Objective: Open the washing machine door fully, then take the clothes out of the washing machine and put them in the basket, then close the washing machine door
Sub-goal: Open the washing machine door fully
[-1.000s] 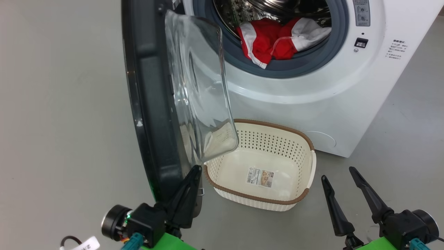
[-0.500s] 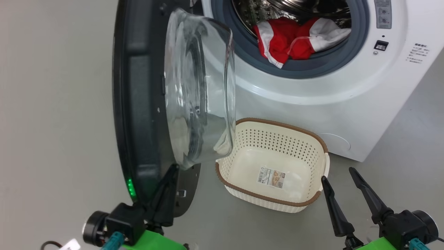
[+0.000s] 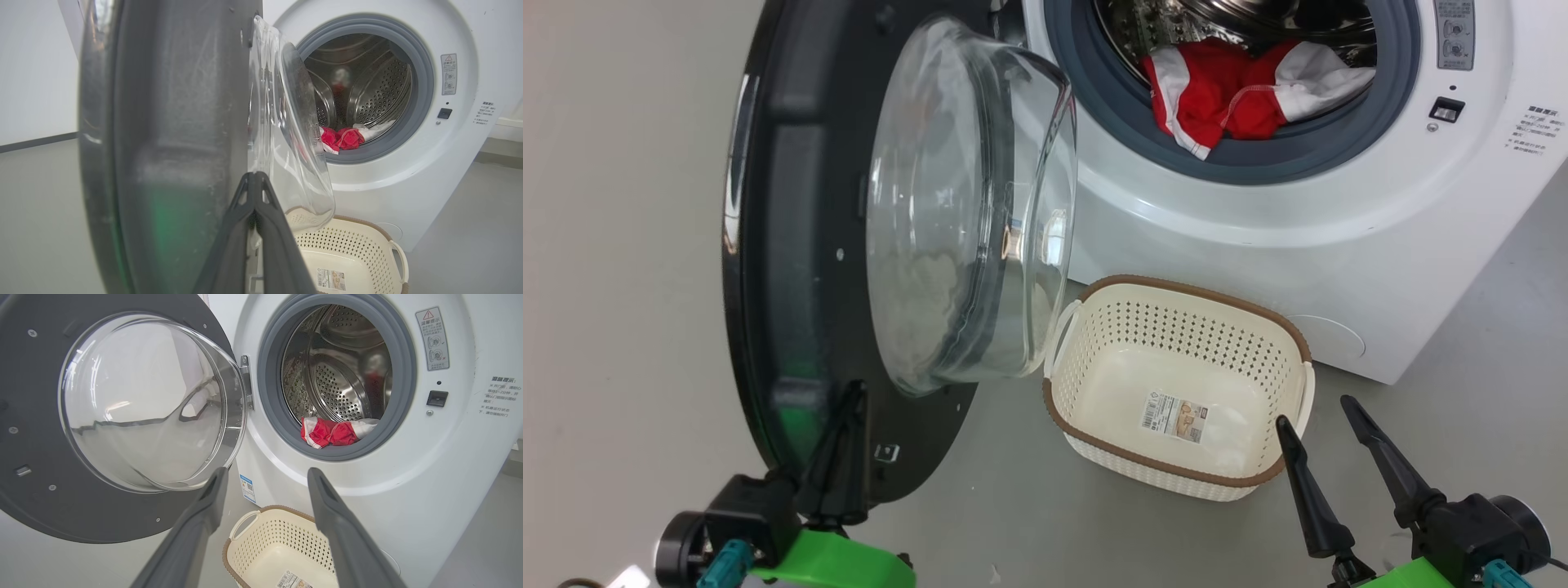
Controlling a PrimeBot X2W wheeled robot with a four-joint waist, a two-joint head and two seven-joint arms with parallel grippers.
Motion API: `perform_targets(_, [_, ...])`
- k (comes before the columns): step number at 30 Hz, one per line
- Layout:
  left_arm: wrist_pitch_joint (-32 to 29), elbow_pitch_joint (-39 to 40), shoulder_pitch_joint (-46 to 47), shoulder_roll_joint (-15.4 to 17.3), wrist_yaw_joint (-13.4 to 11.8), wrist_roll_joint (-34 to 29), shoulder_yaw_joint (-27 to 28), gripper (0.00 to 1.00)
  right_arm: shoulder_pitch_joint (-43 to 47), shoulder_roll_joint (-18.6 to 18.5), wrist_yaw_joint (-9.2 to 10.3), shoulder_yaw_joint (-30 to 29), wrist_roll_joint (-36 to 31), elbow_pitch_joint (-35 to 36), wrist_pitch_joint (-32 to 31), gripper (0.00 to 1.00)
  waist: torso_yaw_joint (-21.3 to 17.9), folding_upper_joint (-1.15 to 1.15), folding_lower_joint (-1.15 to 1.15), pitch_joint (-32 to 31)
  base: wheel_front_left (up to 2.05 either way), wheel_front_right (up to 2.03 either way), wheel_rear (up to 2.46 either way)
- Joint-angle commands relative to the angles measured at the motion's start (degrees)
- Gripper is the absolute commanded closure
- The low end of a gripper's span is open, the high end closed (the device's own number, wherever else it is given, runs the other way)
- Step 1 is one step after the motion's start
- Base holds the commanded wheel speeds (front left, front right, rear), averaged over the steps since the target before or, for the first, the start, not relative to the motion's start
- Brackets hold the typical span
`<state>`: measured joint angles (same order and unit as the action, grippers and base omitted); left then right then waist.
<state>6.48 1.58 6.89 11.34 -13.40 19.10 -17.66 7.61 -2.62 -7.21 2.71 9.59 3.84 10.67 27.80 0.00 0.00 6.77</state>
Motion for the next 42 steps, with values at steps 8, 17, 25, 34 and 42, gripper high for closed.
perform_targets(8, [1.7,-1.3,1.6,2.3,-2.0,1.5,5.8,1.00,-2.9,-0.3,-0.28,1.9,0.0,1.7,0.0,0.00,-0.4,0.00,0.00,0.3,0.00,0.00,0.00])
perform_targets(17, [2.4,-3.4,2.9,3.5,-3.0,2.0,8.0,1.00,-2.8,-0.3,-0.28,1.9,-0.9,2.7,-1.0,0.00,-0.4,0.00,0.00,1.2,0.00,0.00,0.00])
perform_targets(25, [3.0,-6.7,5.4,5.0,-3.7,2.9,10.6,1.00,-2.6,-0.3,-0.28,1.9,-2.1,4.2,-2.6,0.00,-0.2,0.00,0.00,1.8,0.00,0.00,0.00])
perform_targets(34, [4.1,-9.9,8.2,5.9,-4.1,3.8,12.4,1.00,-2.5,-0.3,-0.28,2.0,-3.1,5.5,-3.9,0.00,0.1,0.00,0.00,2.9,0.00,0.00,0.00])
perform_targets(42, [4.6,-12.5,11.0,6.7,-4.1,4.5,13.6,1.00,-3.0,-0.3,-0.28,2.1,-4.2,6.9,-5.2,0.00,-0.1,0.00,0.00,4.5,0.00,0.00,0.00])
